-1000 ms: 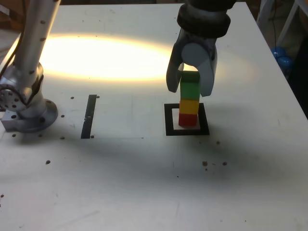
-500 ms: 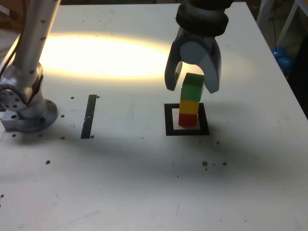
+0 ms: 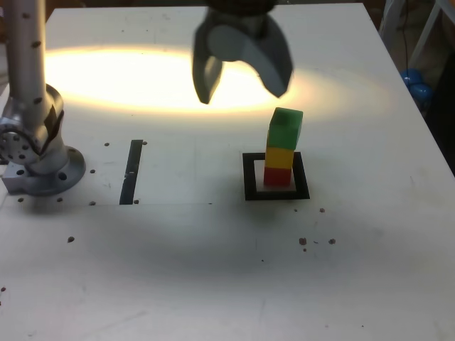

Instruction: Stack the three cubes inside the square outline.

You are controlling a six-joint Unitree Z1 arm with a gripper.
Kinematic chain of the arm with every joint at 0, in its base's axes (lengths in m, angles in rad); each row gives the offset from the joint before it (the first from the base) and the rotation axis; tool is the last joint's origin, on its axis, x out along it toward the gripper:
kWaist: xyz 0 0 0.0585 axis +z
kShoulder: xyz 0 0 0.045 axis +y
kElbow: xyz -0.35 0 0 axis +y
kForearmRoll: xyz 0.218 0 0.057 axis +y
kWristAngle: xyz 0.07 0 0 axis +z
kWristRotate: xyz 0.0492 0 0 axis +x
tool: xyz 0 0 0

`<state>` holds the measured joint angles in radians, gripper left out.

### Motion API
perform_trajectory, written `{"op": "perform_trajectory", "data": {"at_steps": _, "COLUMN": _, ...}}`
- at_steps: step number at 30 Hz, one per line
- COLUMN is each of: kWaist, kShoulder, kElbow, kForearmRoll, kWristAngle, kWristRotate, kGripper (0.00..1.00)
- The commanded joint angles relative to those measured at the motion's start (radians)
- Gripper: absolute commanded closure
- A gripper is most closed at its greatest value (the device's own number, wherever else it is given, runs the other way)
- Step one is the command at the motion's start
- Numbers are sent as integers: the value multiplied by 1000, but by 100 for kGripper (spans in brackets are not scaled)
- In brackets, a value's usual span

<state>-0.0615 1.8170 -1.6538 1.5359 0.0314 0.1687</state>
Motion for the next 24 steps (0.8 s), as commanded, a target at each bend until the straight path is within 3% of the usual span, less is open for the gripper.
{"op": "perform_trajectory", "data": {"at_steps": 1, "kWaist": 2, "kShoulder": -52, "kElbow": 64, "kForearmRoll": -18, "kWristAngle": 4, "kWristRotate": -8, "kGripper": 0}}
{"op": "perform_trajectory", "data": {"at_steps": 10, "kWaist": 2, "kShoulder": -204, "kElbow": 404, "kForearmRoll": -153, "kWristAngle": 10, "kWristRotate": -32, "kGripper": 0}}
{"op": "perform_trajectory", "data": {"at_steps": 24, "kWaist": 2, "kShoulder": -282, "kElbow": 788, "kForearmRoll": -373, "kWristAngle": 3, "kWristRotate": -73, "kGripper": 0}}
